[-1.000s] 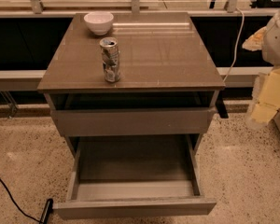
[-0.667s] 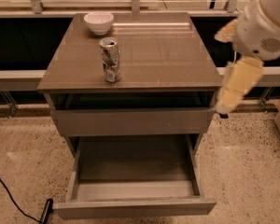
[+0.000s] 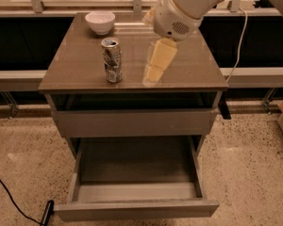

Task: Place redbull can into middle drawer

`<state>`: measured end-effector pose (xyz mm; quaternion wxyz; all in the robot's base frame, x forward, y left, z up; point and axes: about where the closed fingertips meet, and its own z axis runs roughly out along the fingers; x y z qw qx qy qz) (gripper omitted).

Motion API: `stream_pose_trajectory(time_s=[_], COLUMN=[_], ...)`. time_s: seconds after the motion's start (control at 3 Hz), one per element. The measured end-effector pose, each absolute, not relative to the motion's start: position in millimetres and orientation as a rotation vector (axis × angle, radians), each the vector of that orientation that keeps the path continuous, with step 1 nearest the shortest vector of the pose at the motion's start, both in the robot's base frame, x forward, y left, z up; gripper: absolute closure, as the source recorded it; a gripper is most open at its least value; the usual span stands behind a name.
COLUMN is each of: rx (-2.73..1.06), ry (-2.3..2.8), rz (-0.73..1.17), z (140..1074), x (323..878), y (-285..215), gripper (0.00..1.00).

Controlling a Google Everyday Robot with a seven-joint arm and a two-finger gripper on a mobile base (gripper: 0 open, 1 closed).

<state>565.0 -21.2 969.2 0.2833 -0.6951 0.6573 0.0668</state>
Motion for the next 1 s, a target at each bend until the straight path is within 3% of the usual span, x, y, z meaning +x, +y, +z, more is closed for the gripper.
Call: stream_pose_trajectory(time_s=[0.33, 1.0], rx=[-1.772, -1.573], ry=[1.692, 1.619], rz=[0.325, 0.324], z=[948, 945], x=[596, 635], y=[23, 41], gripper=[0.00, 0.00])
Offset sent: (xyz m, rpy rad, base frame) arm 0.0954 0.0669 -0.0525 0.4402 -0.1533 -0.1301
